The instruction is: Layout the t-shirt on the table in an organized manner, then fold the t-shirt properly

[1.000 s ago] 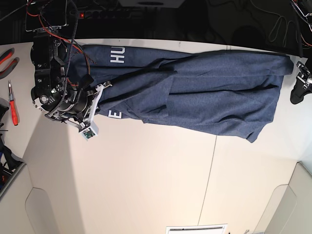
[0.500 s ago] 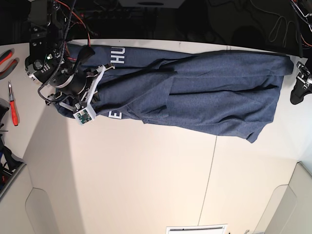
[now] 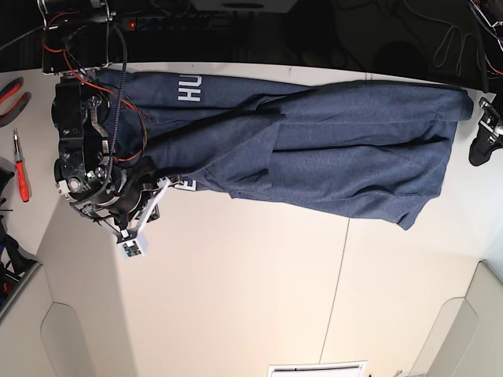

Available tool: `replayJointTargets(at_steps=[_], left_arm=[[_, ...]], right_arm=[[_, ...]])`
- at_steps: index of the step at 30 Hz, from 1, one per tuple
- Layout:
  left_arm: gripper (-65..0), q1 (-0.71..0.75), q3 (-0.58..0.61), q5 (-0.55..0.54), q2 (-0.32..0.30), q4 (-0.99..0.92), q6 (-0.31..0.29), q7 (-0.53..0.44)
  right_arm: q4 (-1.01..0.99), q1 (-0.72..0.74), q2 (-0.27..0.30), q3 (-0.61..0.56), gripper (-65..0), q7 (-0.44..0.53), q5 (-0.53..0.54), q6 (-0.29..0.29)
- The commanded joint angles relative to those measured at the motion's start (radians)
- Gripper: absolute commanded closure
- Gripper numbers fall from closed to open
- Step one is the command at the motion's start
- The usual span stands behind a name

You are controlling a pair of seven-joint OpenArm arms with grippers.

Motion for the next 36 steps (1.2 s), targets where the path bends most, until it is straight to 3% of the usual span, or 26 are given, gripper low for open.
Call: replayJointTargets(at_steps=[1,5,9,18,30,36], left_arm=[[-9.8,-0.003,-0.005,-0.024,-0.022,0.017,-0.013,-0.014],[-9.8,-0.003,-0.005,-0.024,-0.022,0.017,-0.013,-0.014],[-9.8,-0.003,-0.005,-0.024,-0.022,0.017,-0.013,-0.014],[-9.9,-0.002,-0.005,-0.024,-0.022,0.017,-0.013,-0.005],[-9.9,-0.002,-0.005,-0.023,-0.022,0.017,-0.013,-0.005],[-9.9,-0.002,-0.005,-0.020,-0.022,0.017,-0.013,-0.005]], right_arm=[[-0.004,0.034,0.003,0.002,0.0,0.016,0.004,0.005],[-0.030,0.050,0.003,0.002,0.0,-0.030,0.006,0.029],[-0.030,0.049,0.003,0.002,0.0,-0.147,0.064,0.056],[0.002,0.025,0.003,0.002,0.0,-0.304,0.075,0.057],[0.217,-0.090,0.006,0.002,0.0,-0.317,0.101,0.057],[0.225,-0.164,0.006,0.002,0.0,-0.325,0.102,0.057]])
